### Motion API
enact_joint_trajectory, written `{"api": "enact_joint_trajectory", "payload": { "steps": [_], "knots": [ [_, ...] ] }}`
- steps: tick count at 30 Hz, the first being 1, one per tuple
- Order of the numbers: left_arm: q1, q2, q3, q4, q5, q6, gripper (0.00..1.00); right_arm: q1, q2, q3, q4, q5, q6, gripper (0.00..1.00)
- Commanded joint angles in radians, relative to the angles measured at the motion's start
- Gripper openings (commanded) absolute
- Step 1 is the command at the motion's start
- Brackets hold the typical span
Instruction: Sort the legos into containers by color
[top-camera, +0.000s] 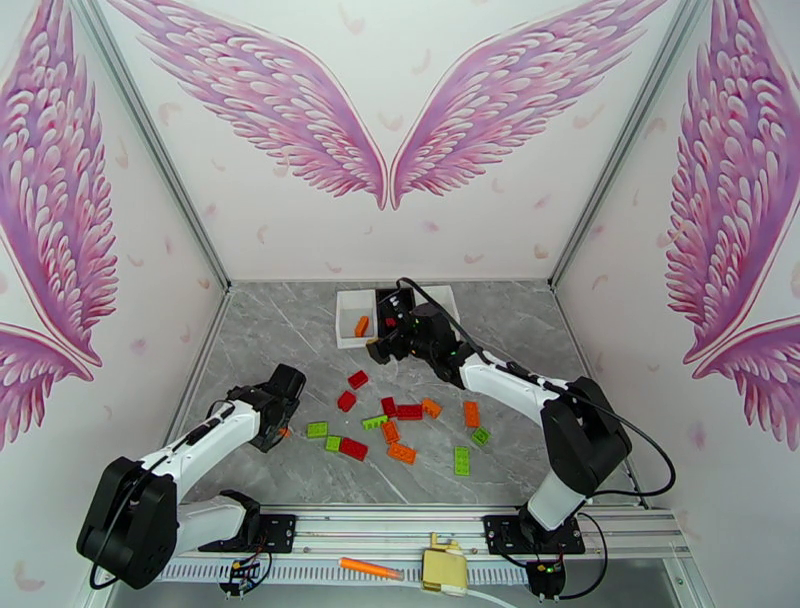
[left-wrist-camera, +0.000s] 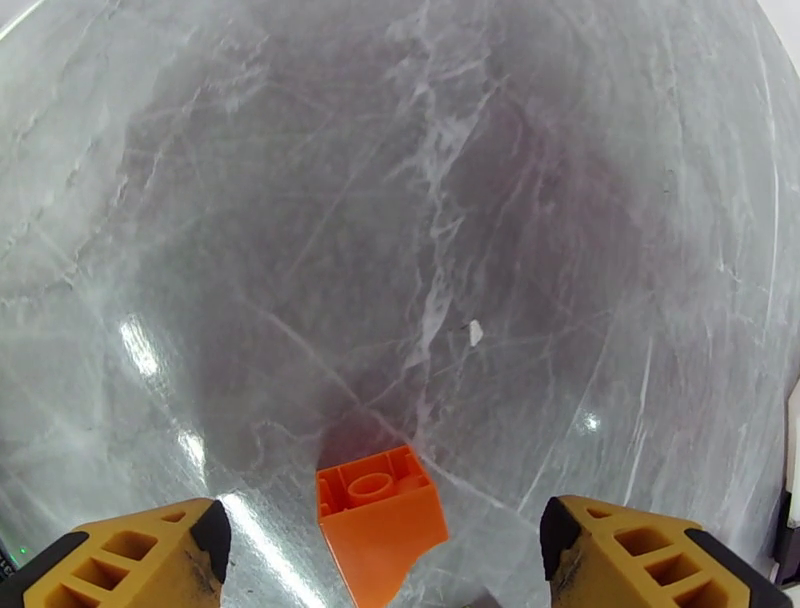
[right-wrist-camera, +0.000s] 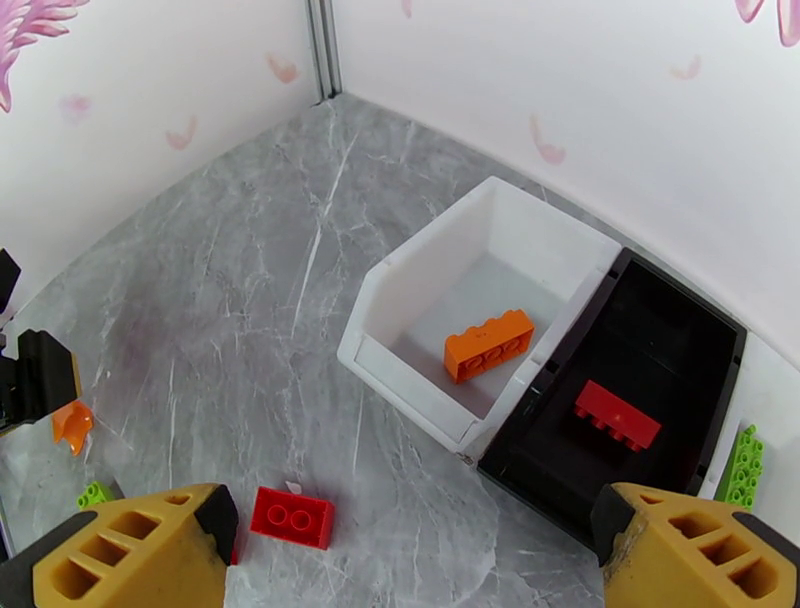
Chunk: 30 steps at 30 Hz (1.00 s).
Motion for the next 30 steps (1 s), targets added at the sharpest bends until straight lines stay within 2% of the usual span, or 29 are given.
{"api": "enact_joint_trajectory", "payload": {
  "steps": [1, 10, 20, 30],
  "knots": [
    [0.011, -0.001, -0.017, 0.039, 0.039, -0.027, 0.85, 0.008, 0.017, 0.033, -0.024, 0.034, -0.006, 0.99],
    [0.027, 0.064, -0.011, 0.089, 0.058, 0.007, 0.69, 0.009, 0.01, 0.029, -0.037, 0.046, -0.007, 0.99],
    [0.043, 0.157, 0.003, 0.122, 0.089, 0.03, 0.61, 0.007, 0.008, 0.026, -0.048, 0.083, -0.008, 0.99],
    [0.047, 0.142, -0.003, 0.135, 0.086, 0.044, 0.39, 0.007, 0.0, 0.041, -0.039, 0.049, 0.022, 0.99]
  ]
}}
